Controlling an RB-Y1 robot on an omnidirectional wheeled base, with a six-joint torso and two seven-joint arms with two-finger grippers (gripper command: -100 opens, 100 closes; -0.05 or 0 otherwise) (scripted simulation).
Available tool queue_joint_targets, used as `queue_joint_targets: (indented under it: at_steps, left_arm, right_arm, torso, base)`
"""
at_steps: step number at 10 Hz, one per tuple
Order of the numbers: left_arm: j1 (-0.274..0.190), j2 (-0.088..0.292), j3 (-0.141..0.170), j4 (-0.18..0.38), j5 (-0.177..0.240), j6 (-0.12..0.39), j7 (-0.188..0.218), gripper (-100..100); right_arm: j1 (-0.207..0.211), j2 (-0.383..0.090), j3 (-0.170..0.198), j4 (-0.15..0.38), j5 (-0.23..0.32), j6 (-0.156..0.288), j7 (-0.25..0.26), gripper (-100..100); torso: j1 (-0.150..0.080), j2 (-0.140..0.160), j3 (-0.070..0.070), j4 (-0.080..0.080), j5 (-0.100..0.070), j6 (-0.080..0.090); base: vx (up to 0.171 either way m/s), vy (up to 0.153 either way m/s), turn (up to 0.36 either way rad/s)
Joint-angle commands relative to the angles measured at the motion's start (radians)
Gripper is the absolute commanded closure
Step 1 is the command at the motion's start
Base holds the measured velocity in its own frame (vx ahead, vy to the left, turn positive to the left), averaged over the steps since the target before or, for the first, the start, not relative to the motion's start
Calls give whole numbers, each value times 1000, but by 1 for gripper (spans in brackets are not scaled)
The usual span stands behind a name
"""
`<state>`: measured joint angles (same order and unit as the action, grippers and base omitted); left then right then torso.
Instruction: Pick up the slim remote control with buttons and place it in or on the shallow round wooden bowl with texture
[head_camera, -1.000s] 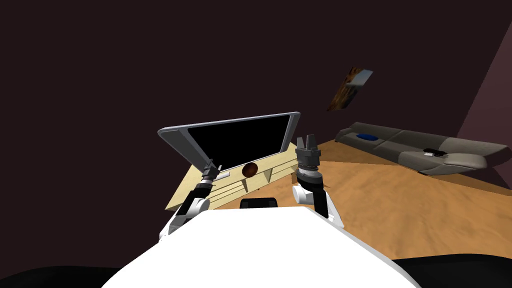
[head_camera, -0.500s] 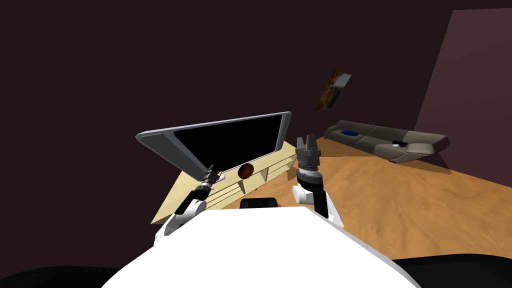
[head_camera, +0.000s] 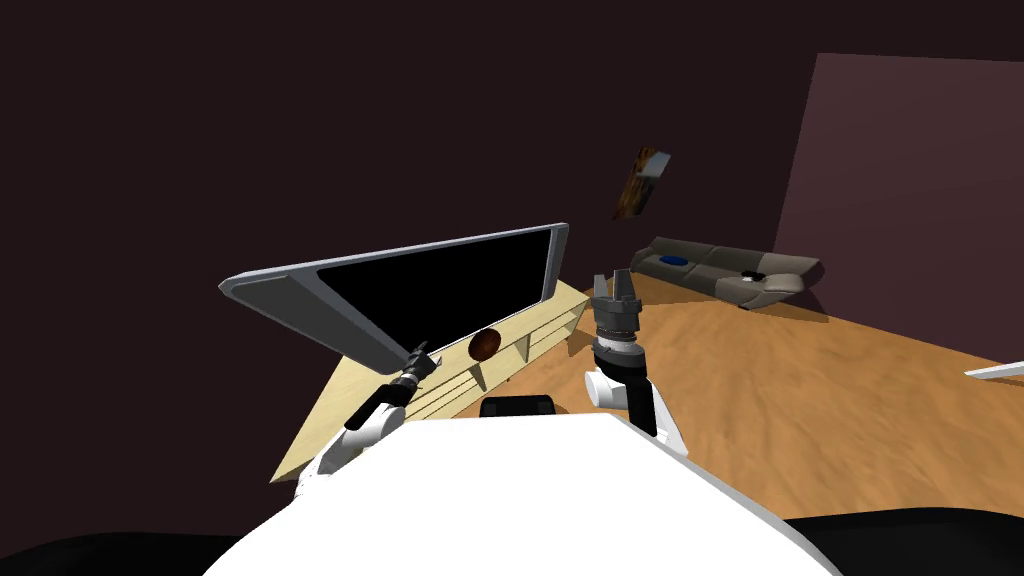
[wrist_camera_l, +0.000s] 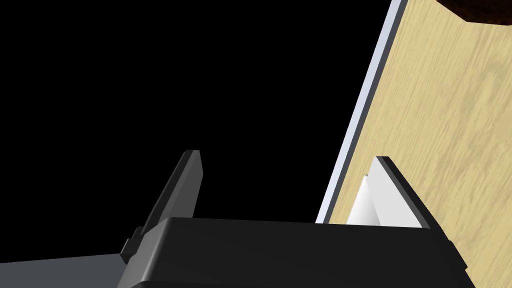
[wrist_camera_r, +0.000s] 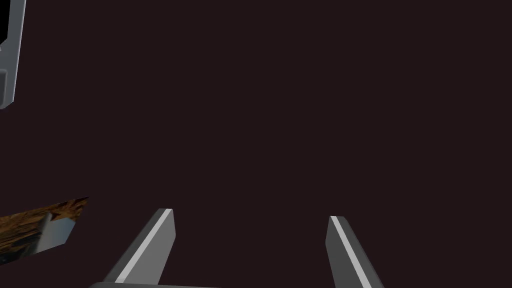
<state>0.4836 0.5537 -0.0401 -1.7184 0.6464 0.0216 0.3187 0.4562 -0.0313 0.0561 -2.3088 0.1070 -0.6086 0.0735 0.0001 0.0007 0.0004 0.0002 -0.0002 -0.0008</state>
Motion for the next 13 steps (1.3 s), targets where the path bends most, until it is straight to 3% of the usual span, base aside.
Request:
queue_joint_targets:
  at_steps: [1, 2, 3, 4, 5, 6, 7, 8, 9, 10, 11, 12, 13]
  left_arm:
    - [-8, 33, -5, 50, 48, 50, 19, -100]
    - [-8, 33, -5, 59, 48, 61, 19, -100]
    - [-11, 62, -11, 93, 88, 98, 34, -100]
    - [-11, 62, -11, 102, 92, 109, 34, -100]
    - [-14, 91, -16, 139, 131, 151, 50, -100]
    - [-14, 91, -16, 145, 135, 158, 50, -100]
    - [-16, 118, -22, 185, 179, 183, 65, -100]
    - [-16, 118, -22, 187, 179, 205, 65, -100]
    - [-18, 144, -27, 228, 221, 235, 80, -100]
    - [-18, 144, -27, 228, 223, 254, 80, -100]
    - [-20, 169, -31, 259, 258, 294, 95, -100]
    - [-20, 169, -31, 267, 266, 301, 95, -100]
    - [-22, 193, -36, 306, 309, 334, 109, -100]
  right_arm:
    - [0, 0, 0, 0, 0, 0, 0, 0]
    - [0, 0, 0, 0, 0, 0, 0, 0]
    - [0, 0, 0, 0, 0, 0, 0, 0]
    - [0, 0, 0, 0, 0, 0, 0, 0]
    - [0, 0, 0, 0, 0, 0, 0, 0]
    - [0, 0, 0, 0, 0, 0, 0, 0]
    - [0, 0, 0, 0, 0, 0, 0, 0]
    - [0, 0, 0, 0, 0, 0, 0, 0]
    - [0, 0, 0, 0, 0, 0, 0, 0]
    - [0, 0, 0, 0, 0, 0, 0, 0]
    - [0, 0, 0, 0, 0, 0, 0, 0]
    - [0, 0, 0, 0, 0, 0, 0, 0]
    - [0, 0, 0, 0, 0, 0, 0, 0]
  torso:
    - [0, 0, 0, 0, 0, 0]
    - [0, 0, 0, 0, 0, 1]
    - [0, 0, 0, 0, 0, -1]
    - [0, 0, 0, 0, 0, 0]
    - [1, 0, 0, 0, 0, 0]
    - [1, 0, 0, 0, 0, 0]
    - [1, 0, 0, 0, 0, 0]
    - [1, 0, 0, 0, 0, 0]
    - [1, 0, 0, 0, 0, 0]
    - [1, 0, 0, 0, 0, 0]
    - [1, 0, 0, 0, 0, -1]
    - [2, 0, 0, 0, 0, 0]
    - [2, 0, 0, 0, 0, -1]
  base:
    - [2, -2, -315]
    - [2, 8, -110]
    - [2, 5, -190]
    - [-1, 9, -115]
    - [1, 7, -278]
    - [-1, 15, -114]
    - [-1, 12, -273]
    - [-4, 18, -112]
    - [-4, 16, -224]
    - [-7, 21, -115]
    - [-7, 20, -260]
    - [-6, 27, -125]
    - [-1, 27, -210]
